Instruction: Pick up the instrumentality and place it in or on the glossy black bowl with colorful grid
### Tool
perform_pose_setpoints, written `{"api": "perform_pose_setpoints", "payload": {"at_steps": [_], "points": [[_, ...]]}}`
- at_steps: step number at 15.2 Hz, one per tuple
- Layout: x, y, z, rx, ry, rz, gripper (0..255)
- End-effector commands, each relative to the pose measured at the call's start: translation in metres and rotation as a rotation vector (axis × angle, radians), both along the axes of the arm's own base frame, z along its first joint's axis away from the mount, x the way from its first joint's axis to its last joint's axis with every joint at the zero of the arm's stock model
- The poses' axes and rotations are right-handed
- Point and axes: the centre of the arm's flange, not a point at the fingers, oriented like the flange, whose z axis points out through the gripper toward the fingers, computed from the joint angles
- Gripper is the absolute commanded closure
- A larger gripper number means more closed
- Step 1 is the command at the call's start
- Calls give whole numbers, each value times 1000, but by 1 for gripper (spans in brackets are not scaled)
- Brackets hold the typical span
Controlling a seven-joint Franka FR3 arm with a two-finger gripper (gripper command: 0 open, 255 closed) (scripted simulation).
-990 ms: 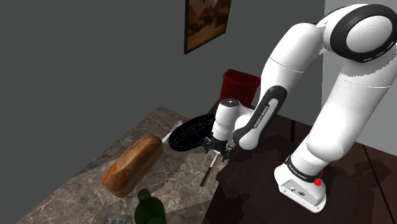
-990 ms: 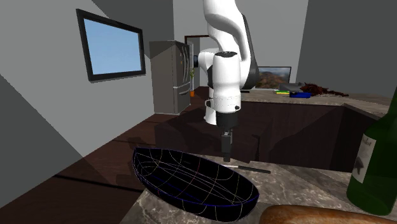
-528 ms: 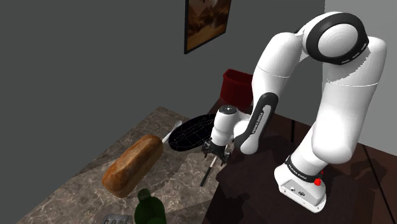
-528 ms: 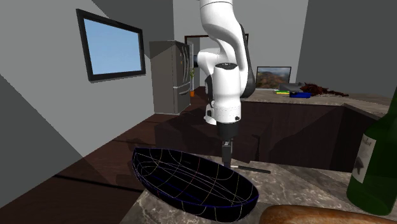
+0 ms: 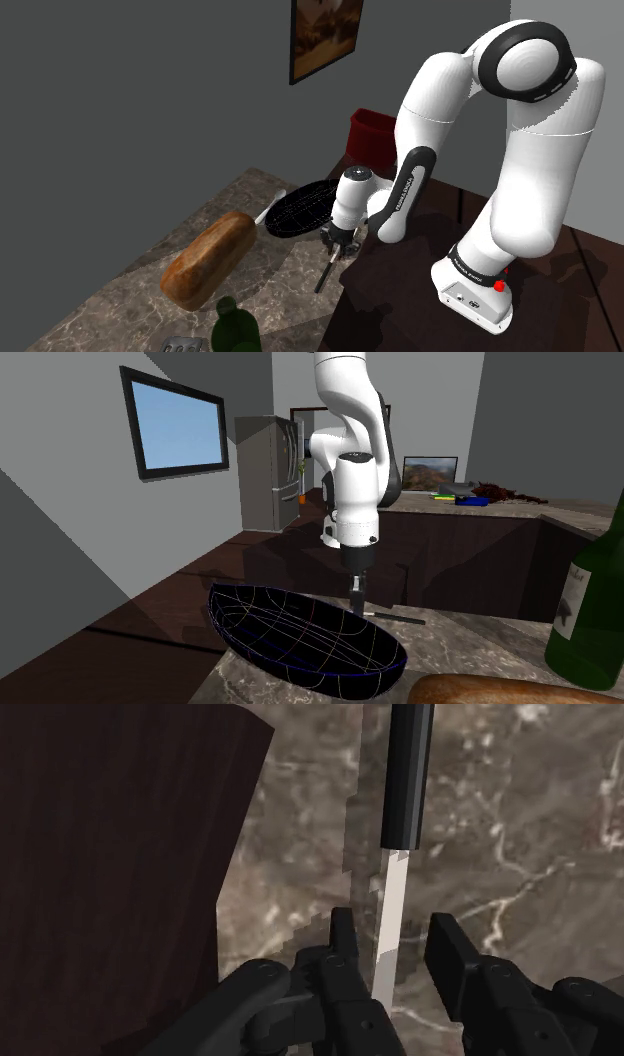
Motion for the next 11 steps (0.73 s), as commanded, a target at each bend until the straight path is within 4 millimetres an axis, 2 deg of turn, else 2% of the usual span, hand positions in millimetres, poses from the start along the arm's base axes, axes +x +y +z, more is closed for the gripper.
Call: {"api": "perform_pose_setpoints", "payload": {"at_steps": [1,8,11], "points": [[0,0,0,0,0,0,255],[0,0,0,0,0,0,255],[0,0,16,0,0,0,255]]}}
